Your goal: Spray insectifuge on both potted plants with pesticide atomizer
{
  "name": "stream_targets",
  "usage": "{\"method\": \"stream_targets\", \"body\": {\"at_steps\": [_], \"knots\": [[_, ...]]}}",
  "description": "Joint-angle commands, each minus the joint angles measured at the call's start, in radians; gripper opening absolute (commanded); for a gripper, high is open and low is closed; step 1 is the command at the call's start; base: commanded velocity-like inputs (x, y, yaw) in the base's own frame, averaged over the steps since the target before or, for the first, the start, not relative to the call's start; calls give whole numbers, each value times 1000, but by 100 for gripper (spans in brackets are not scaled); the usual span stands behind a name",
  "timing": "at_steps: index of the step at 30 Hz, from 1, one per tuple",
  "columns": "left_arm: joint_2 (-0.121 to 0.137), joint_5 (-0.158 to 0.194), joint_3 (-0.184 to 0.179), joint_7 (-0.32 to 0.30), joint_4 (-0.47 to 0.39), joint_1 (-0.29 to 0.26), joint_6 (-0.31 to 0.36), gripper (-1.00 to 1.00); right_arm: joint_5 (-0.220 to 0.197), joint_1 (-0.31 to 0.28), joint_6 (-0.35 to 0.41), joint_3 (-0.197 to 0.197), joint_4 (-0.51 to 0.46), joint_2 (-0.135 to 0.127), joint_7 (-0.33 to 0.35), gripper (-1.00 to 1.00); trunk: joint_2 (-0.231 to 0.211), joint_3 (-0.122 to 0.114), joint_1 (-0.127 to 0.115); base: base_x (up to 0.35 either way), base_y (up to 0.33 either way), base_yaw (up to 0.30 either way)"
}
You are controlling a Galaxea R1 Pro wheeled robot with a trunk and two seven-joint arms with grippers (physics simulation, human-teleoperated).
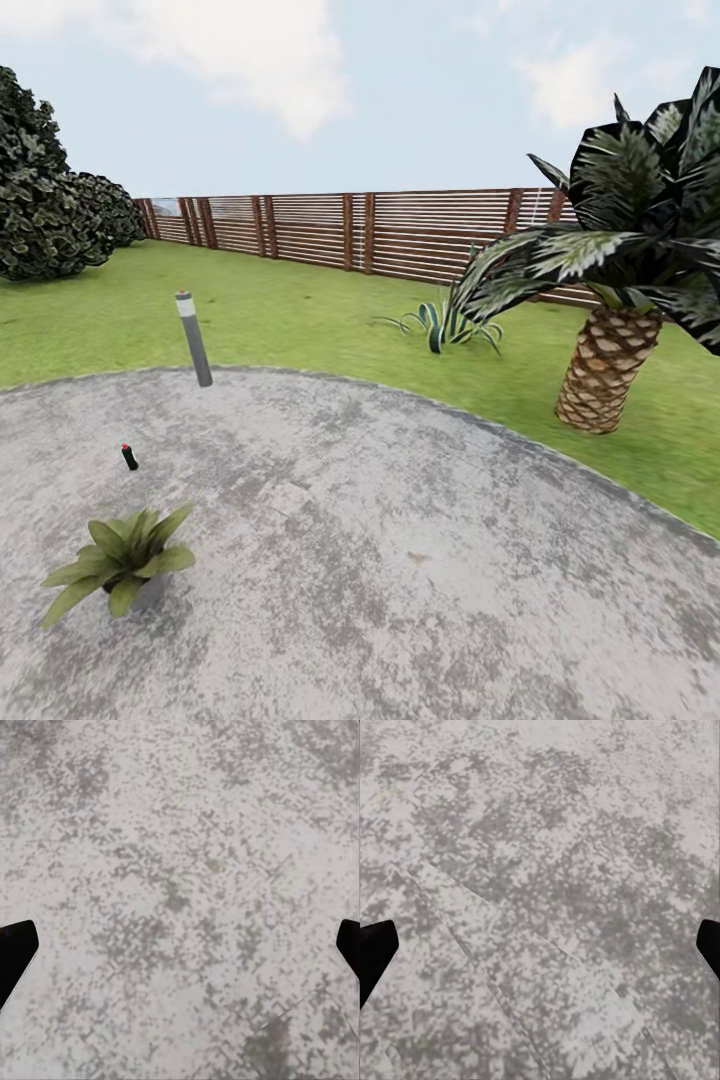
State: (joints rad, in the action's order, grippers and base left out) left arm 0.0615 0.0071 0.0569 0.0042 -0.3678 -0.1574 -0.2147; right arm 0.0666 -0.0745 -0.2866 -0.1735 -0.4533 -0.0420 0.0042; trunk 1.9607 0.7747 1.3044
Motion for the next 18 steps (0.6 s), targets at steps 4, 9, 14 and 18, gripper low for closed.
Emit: {"method": "stream_targets", "body": {"at_steps": [4, 9, 14, 18], "knots": [[0, 1, 1, 0, 1, -1, -4, 100, 7, -1, -3, -4, 1, 1, 0, 100, 0, 1, 0, 338, 0, 0], [0, 1, 1, 0, 1, -1, -3, 100, 7, -1, -3, -4, 1, 1, 0, 100, 0, 1, 0, 338, 0, 0], [0, 1, 1, 0, 1, -1, -3, 100, 6, -1, -3, -4, 1, 1, 0, 100, 0, 1, 0, 338, 0, 0], [0, 1, 1, 0, 1, -1, -3, 100, 7, -1, -4, -3, 0, 1, 2, 100, 0, 1, 0, 338, 0, 0]]}}
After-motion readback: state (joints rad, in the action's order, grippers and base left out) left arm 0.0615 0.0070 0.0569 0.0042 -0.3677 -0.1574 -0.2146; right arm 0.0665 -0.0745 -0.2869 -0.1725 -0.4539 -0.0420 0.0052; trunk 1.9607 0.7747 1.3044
